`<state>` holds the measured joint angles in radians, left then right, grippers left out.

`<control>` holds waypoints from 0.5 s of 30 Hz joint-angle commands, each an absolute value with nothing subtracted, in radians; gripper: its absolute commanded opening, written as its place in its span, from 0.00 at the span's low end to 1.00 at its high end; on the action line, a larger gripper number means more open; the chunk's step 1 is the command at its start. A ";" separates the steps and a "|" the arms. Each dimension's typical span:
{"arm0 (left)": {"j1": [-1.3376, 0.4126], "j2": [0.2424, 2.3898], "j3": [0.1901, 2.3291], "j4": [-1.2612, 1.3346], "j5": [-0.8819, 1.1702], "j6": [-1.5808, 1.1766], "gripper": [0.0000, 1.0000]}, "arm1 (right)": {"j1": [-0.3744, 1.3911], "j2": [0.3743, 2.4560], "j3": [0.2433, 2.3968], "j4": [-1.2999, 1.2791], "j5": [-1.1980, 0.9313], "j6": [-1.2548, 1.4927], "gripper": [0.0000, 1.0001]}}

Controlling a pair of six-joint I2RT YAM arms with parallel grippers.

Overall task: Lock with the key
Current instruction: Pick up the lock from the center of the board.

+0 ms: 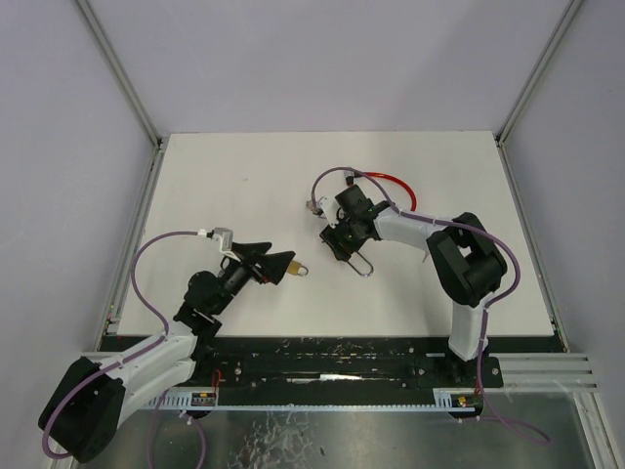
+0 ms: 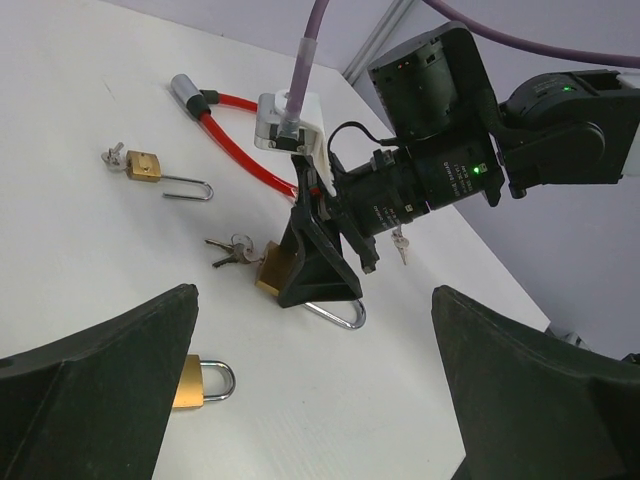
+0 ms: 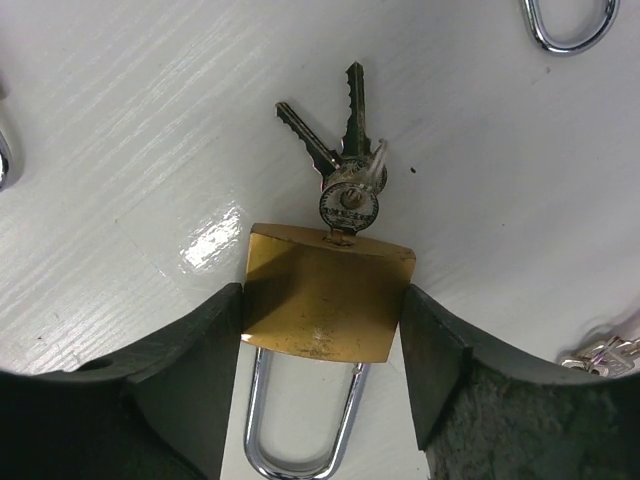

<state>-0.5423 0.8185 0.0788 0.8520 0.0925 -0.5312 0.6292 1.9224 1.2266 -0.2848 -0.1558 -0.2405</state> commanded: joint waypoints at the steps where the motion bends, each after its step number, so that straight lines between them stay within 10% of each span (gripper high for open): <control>1: -0.537 0.819 0.076 0.842 0.079 -0.586 0.99 | 0.632 1.935 1.253 -0.330 -0.156 -0.277 0.55; 7: -0.537 0.842 0.074 0.861 0.116 -0.639 0.98 | 0.632 1.836 1.225 -0.309 -0.184 -0.368 0.24; 15: -0.535 0.886 0.104 0.889 0.181 -0.699 0.96 | 0.632 1.671 1.153 -0.277 -0.222 -0.528 0.13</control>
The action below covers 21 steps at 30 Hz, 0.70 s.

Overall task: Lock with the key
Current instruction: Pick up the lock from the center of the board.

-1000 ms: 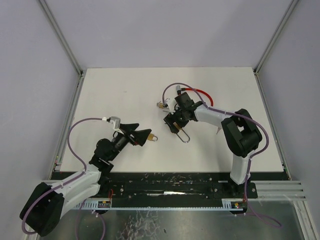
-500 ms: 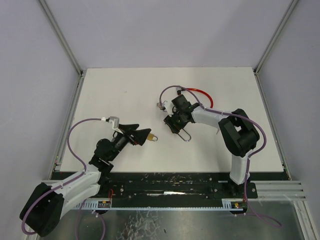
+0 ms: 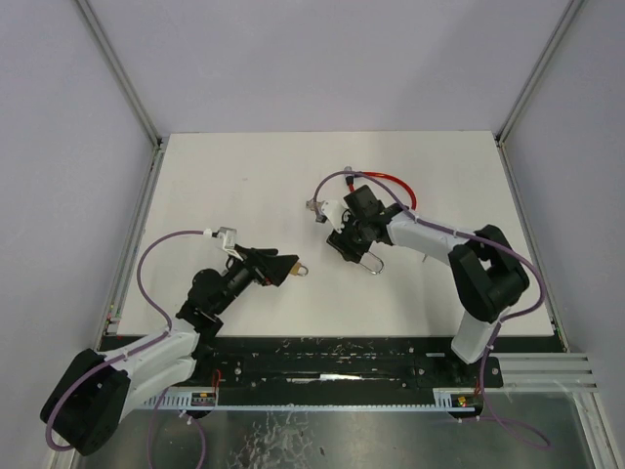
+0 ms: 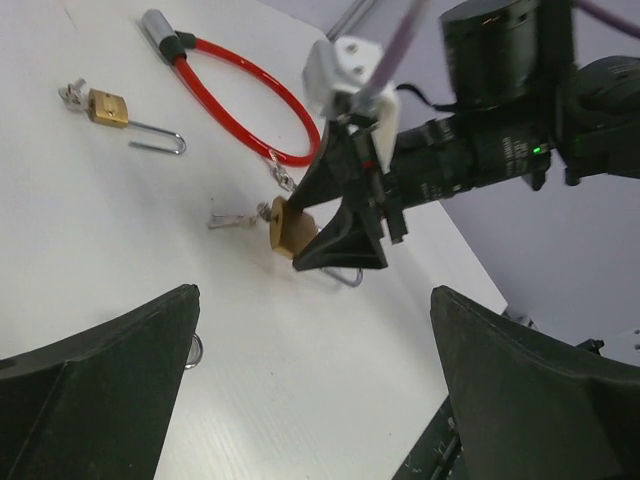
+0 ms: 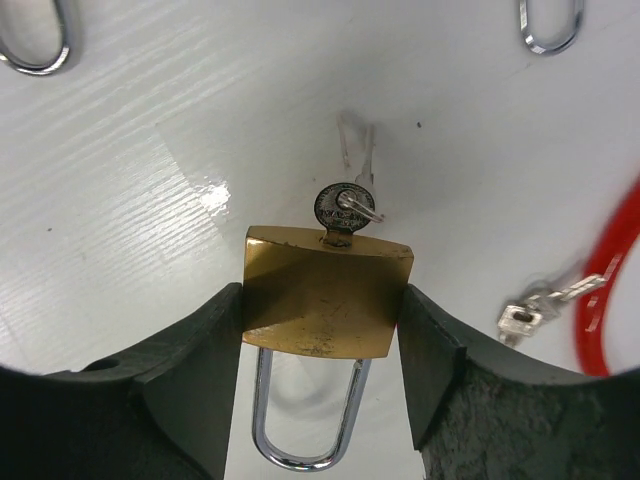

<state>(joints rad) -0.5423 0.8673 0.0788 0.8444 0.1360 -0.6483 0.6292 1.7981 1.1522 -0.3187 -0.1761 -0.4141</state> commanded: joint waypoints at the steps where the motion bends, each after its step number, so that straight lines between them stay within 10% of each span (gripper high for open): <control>1: -0.535 0.895 0.111 0.895 0.189 -0.712 0.96 | 0.632 1.644 1.144 -0.277 -0.234 -0.554 0.12; 21: -0.511 1.232 0.244 1.226 0.452 -0.886 0.95 | 0.693 1.334 1.126 -0.633 -0.374 -1.326 0.09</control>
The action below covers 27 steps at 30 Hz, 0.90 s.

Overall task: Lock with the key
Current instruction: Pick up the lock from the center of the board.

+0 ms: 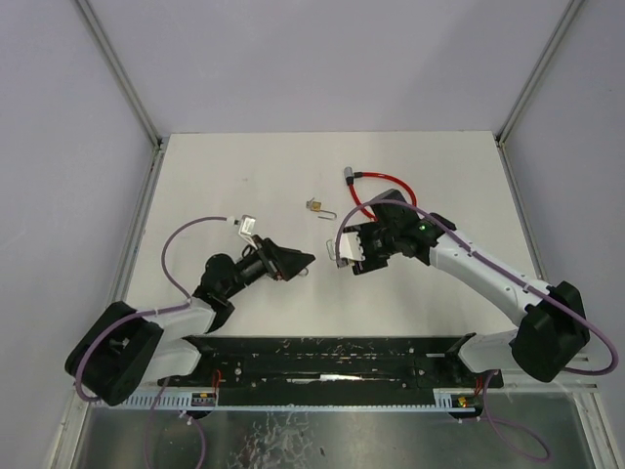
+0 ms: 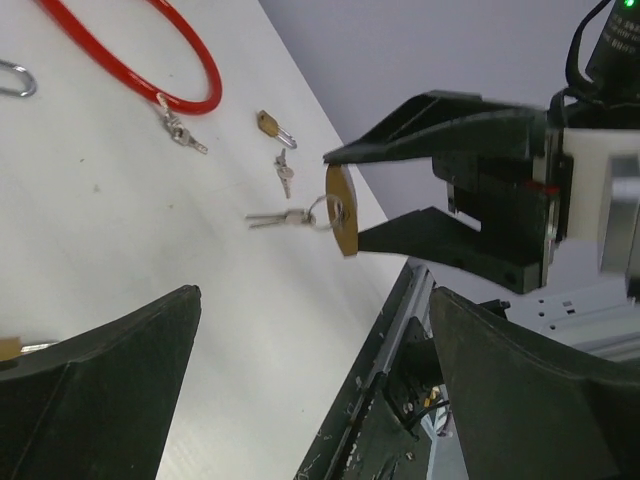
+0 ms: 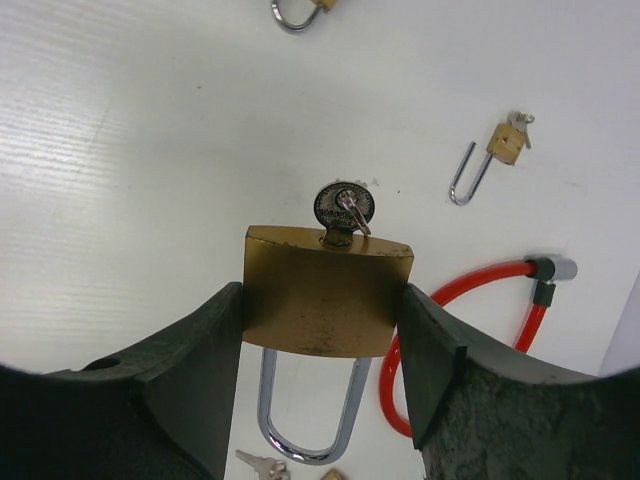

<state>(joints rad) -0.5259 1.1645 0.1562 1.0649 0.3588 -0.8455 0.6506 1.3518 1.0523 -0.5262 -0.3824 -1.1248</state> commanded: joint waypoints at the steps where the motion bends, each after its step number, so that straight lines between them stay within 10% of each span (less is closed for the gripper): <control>1: -0.506 1.258 0.273 1.224 0.473 -0.889 0.95 | 0.704 1.337 1.136 -0.651 -0.360 -1.345 0.09; 11: -0.499 1.623 0.509 1.310 0.754 -1.067 0.66 | 0.764 1.333 1.224 -0.725 -0.293 -1.372 0.07; 27: -0.582 1.682 0.554 1.271 0.749 -1.066 0.62 | 0.806 1.337 1.219 -0.712 -0.282 -1.344 0.07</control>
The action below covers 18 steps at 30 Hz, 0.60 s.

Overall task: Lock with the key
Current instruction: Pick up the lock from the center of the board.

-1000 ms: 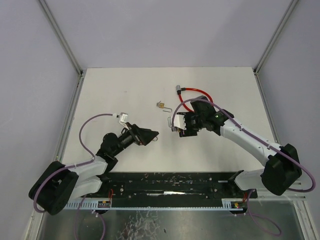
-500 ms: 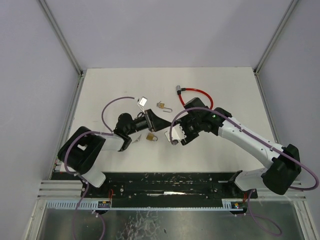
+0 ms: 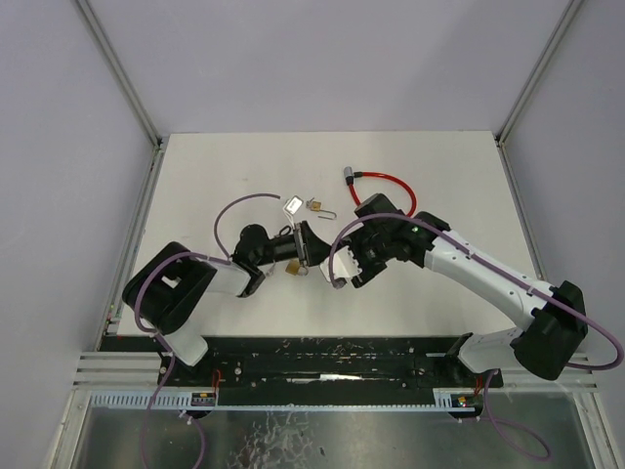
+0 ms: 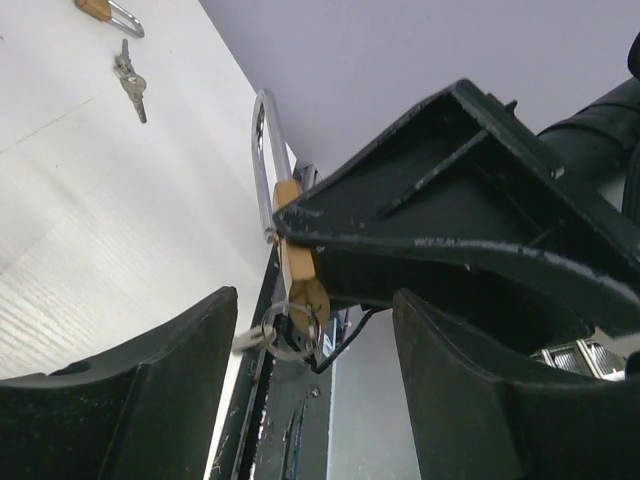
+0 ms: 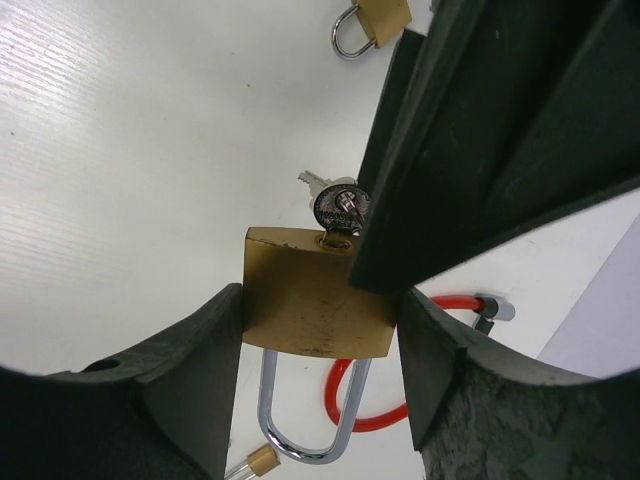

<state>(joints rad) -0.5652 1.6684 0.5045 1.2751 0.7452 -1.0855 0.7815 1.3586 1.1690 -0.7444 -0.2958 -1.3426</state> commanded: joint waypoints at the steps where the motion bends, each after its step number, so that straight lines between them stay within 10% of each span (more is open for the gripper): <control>1: -0.588 1.683 0.564 1.247 0.747 -1.058 0.60 | 0.813 1.339 1.217 -0.711 -0.277 -1.344 0.07; 18: -0.623 1.661 0.641 0.998 0.743 -0.942 0.40 | 0.857 1.339 1.205 -0.678 -0.219 -1.310 0.07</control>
